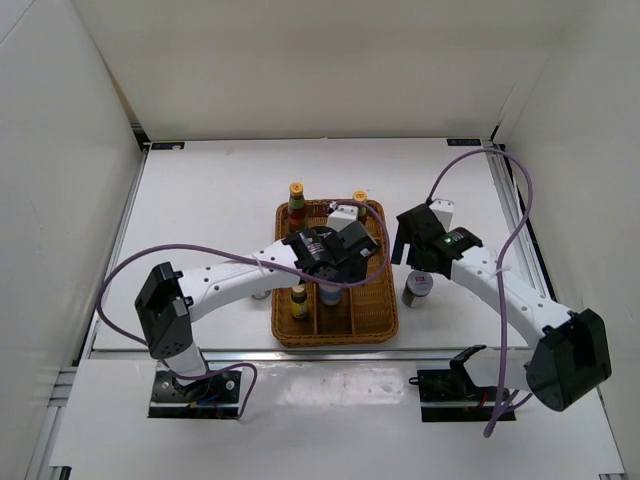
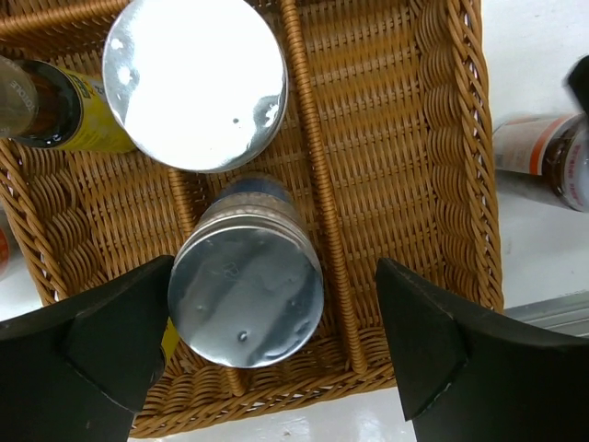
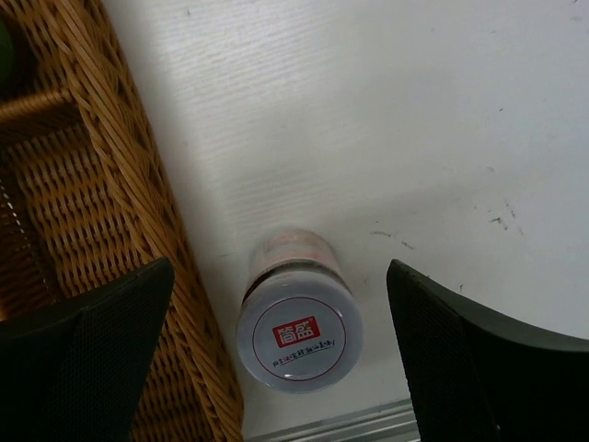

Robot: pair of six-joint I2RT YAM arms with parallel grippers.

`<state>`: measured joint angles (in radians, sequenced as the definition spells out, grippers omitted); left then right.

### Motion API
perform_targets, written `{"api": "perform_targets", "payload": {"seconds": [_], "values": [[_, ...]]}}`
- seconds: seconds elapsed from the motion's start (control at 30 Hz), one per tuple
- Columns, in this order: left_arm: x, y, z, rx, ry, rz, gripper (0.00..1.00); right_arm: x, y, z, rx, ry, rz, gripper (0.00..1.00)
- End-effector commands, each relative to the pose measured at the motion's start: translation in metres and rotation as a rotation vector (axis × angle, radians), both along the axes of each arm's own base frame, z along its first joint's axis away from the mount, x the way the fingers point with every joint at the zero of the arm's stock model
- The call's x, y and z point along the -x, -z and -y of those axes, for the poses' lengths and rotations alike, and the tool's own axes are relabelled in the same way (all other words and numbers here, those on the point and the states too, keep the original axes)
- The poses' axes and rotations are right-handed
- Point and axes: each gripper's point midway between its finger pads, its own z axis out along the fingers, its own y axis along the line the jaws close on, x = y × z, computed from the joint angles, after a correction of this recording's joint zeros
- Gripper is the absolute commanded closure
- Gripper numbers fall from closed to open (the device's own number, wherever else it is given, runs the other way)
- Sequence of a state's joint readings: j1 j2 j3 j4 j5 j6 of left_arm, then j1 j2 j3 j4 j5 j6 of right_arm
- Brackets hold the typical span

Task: Organize the condiment bottles

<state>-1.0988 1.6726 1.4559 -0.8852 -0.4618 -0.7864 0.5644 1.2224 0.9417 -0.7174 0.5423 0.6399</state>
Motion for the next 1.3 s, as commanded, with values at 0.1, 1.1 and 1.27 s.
{"api": "perform_targets", "payload": {"seconds": [0.1, 1.1, 1.27], "values": [[-0.003, -0.058, 0.001, 0.137, -0.007, 0.090, 0.00, 0.010, 0.016, -0.006, -0.045, 0.015, -0.107, 0.01], [-0.011, -0.130, -0.257, -0.081, -0.418, 0.429, 0.00, 0.039, 0.045, -0.005, -0.217, 0.108, -0.288, 0.85], [-0.008, -0.082, -0.268, -0.120, -0.489, 0.338, 0.00, 0.019, -0.025, -0.014, -0.173, 0.015, -0.074, 1.00]]}}
